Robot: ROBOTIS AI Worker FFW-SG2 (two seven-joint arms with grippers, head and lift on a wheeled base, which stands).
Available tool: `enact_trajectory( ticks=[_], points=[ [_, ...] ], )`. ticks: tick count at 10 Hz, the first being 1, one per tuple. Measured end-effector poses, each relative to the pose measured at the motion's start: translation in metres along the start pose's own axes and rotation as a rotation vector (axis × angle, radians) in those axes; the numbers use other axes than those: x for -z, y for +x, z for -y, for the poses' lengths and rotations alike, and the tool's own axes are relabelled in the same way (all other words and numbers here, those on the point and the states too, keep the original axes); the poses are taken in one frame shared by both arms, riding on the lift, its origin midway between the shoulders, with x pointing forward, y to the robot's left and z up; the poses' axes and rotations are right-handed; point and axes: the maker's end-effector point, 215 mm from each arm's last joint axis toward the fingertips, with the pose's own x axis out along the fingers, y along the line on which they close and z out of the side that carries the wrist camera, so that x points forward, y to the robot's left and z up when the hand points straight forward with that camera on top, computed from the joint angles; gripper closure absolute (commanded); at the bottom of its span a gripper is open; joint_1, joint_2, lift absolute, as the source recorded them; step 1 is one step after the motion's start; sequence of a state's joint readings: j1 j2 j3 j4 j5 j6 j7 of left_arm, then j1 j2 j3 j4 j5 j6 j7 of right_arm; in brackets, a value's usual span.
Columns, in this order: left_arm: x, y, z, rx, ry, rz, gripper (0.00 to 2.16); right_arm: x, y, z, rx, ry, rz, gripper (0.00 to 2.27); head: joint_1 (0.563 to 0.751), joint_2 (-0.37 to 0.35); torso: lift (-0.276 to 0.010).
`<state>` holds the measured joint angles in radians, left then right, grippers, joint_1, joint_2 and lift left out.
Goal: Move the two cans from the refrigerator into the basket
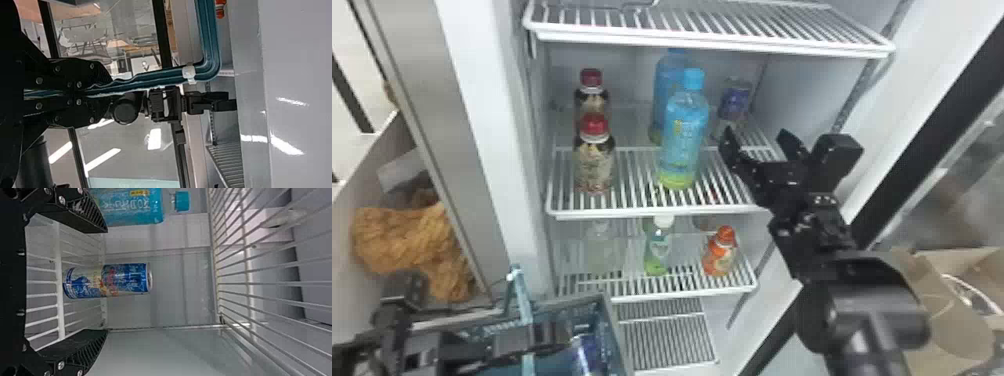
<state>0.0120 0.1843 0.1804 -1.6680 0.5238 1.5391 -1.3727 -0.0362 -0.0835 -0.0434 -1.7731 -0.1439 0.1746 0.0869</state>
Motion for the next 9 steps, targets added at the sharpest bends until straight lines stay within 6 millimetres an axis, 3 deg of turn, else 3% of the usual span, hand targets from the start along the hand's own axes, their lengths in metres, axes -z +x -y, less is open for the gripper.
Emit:
enact_trajectory(
  ticks=[6, 9],
  points=[
    [-0.001, 0.002, 0.001, 0.0, 0.002, -0.012, 1.19, 0.012, 0.064, 0.001, -0.007, -0.038, -0.083, 0.15, 0.695, -0.161, -0.025],
    [0.0, 0.003, 0.001, 0.003, -0.001, -0.014, 1.19, 0.024, 0.083, 0.006, -0.004, -0.045, -0.144, 0.16, 0.695, -0.161, -0.025]
  ],
)
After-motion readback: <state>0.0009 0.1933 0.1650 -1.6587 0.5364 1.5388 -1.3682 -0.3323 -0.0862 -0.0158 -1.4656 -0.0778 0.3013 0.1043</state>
